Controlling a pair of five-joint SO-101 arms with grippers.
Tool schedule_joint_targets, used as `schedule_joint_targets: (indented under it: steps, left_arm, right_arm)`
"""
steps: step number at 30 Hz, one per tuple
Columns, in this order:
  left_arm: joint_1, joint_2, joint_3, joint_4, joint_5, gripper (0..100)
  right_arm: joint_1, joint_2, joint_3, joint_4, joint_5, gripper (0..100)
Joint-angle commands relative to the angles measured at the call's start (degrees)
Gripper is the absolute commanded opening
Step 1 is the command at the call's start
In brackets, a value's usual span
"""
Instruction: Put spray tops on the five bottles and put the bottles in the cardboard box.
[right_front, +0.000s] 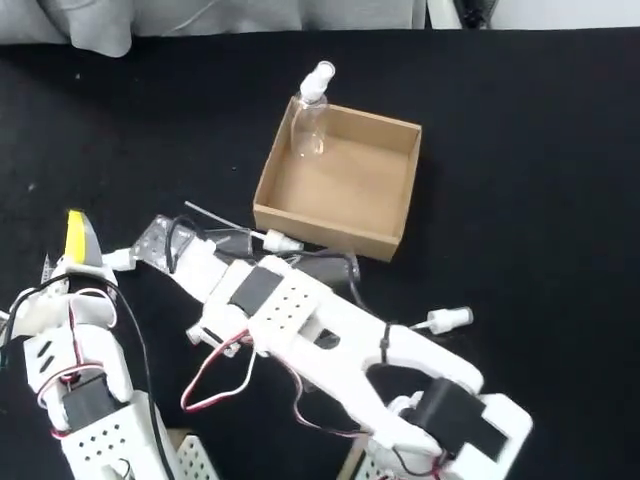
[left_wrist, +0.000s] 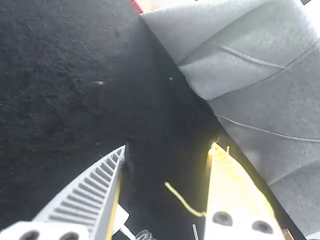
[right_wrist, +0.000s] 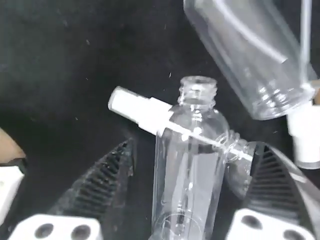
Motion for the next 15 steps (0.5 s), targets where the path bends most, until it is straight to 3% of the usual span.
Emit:
schedule_joint_targets:
  steps: [1, 12, 15]
  left_arm:
    - [-0.7, -0.9, 0.2, -1.3, 0.1, 24]
    - [-0.7, -0.9, 0.7, -1.6, 0.1, 24]
    - [-0.7, -0.9, 0.7, -1.6, 0.1, 24]
  right_arm:
    - [-0.6, 1.4, -4.0, -0.3, 0.8, 31.2]
    - [-0.6, 3.2, -4.4, -0.3, 0.8, 31.0]
    - [-0.3, 3.2, -4.3, -0.5, 0.8, 27.1]
